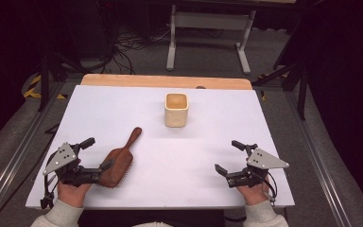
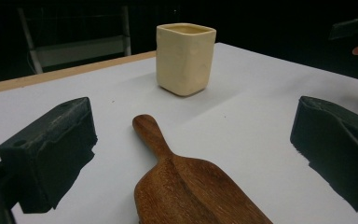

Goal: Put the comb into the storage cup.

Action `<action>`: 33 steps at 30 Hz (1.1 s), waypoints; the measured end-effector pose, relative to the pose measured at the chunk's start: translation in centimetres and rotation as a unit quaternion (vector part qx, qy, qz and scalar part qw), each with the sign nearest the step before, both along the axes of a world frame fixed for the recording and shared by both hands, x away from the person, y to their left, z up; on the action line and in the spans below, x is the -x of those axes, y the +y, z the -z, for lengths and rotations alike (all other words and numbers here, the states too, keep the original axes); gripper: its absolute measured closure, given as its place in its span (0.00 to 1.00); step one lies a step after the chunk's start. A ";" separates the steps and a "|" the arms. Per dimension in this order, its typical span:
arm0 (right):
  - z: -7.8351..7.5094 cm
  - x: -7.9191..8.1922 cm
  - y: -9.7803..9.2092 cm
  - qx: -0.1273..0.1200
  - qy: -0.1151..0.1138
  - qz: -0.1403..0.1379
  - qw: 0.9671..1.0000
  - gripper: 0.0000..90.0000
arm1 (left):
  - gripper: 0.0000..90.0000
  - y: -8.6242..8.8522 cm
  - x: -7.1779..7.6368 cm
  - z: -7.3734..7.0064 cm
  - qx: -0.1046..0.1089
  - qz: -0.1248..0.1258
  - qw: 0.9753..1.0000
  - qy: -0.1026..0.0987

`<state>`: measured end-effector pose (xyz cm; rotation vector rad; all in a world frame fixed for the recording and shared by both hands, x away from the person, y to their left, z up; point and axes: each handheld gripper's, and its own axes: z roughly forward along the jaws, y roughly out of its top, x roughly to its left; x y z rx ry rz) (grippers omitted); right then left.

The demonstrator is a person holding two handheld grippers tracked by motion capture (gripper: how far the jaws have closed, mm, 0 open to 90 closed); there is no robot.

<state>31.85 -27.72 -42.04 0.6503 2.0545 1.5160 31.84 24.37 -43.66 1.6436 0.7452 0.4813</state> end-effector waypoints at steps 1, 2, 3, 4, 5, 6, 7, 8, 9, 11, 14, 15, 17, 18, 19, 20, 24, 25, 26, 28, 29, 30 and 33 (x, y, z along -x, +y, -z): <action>0.0 0.0 0.0 -0.001 0.000 -0.001 1.000 0.02 | 0.01 0.1 0.0 0.0 -0.001 0.001 1.000 0.002; 0.0 0.0 0.0 0.000 0.000 -0.001 1.000 0.02 | 0.01 0.1 0.0 0.0 -0.001 0.001 1.000 0.002; 0.0 0.0 0.0 0.000 0.000 -0.001 1.000 0.02 | 0.01 0.1 -0.1 -0.1 -0.002 0.003 1.000 0.002; 0.0 0.0 0.1 0.001 0.000 -0.002 1.000 0.02 | 0.01 0.1 -0.1 -0.2 -0.009 0.002 1.000 0.003; 0.0 0.1 0.1 0.001 0.000 -0.003 1.000 0.02 | 0.01 0.0 -0.1 -0.3 -0.012 0.003 1.000 0.000; 0.0 0.1 0.1 0.001 0.000 -0.003 1.000 0.02 | 0.00 0.1 -0.1 -0.4 -0.010 0.012 1.000 -0.003; 0.0 0.1 0.1 0.000 0.000 -0.003 1.000 0.02 | 0.01 0.2 -0.1 -0.4 0.000 0.024 1.000 -0.002; 0.0 0.1 0.0 -0.001 0.000 -0.004 1.000 0.02 | 0.01 0.2 -0.1 -0.5 0.003 0.030 1.000 0.001; 0.0 0.1 0.0 0.000 -0.001 -0.004 1.000 0.02 | 0.01 0.2 -0.1 -0.6 0.002 0.030 1.000 0.001; 0.0 0.1 0.1 0.001 -0.003 -0.004 1.000 0.02 | 0.01 0.2 -0.2 -0.9 -0.004 0.028 1.000 0.002; -0.1 0.2 0.2 0.001 -0.004 -0.005 1.000 0.02 | 0.02 0.3 -0.3 -1.2 -0.004 0.023 1.000 0.004; -0.1 0.2 0.2 0.001 -0.004 -0.005 1.000 0.02 | 0.02 0.3 -0.3 -1.3 0.000 0.023 1.000 0.002; -0.1 0.2 0.2 0.001 -0.005 -0.005 1.000 0.02 | 0.03 0.3 -0.6 -1.6 -0.004 0.025 1.000 0.005; -0.1 0.2 0.2 0.001 -0.005 -0.005 1.000 0.02 | 0.03 0.2 -0.7 -1.8 -0.006 0.028 1.000 0.006; -0.1 0.2 0.2 0.002 -0.005 -0.005 1.000 0.02 | 0.03 0.2 -0.8 -1.9 -0.007 0.031 0.999 0.006; -0.1 0.2 0.2 0.001 -0.005 -0.006 1.000 0.02 | 0.04 0.2 -0.8 -2.0 -0.004 0.033 0.999 0.004; -0.1 0.2 0.2 -0.001 -0.005 -0.008 1.000 0.02 | 0.06 -0.1 -1.1 -2.4 0.001 0.049 0.999 0.004; -0.1 0.2 0.2 -0.001 -0.005 -0.007 1.000 0.02 | 0.06 -0.3 -1.3 -2.6 -0.004 0.052 0.999 0.002; -0.1 0.2 0.2 -0.001 -0.005 -0.008 1.000 0.02 | 0.06 -0.4 -1.4 -2.7 -0.005 0.054 0.999 0.001; -0.1 0.2 0.3 -0.001 -0.004 -0.009 1.000 0.02 | 0.06 -0.8 -1.7 -3.0 -0.011 0.060 0.998 0.001; -0.1 0.2 0.3 0.000 -0.004 -0.009 1.000 0.02 | 0.06 -0.9 -1.8 -3.2 -0.015 0.063 0.998 0.000; -0.1 0.2 0.3 0.001 -0.004 -0.009 1.000 0.02 | 0.06 -1.2 -2.0 -3.3 -0.016 0.066 0.998 0.001; -0.1 0.1 0.3 0.001 -0.005 -0.010 1.000 0.02 | 0.06 -1.7 -2.4 -3.6 -0.018 0.077 0.997 0.002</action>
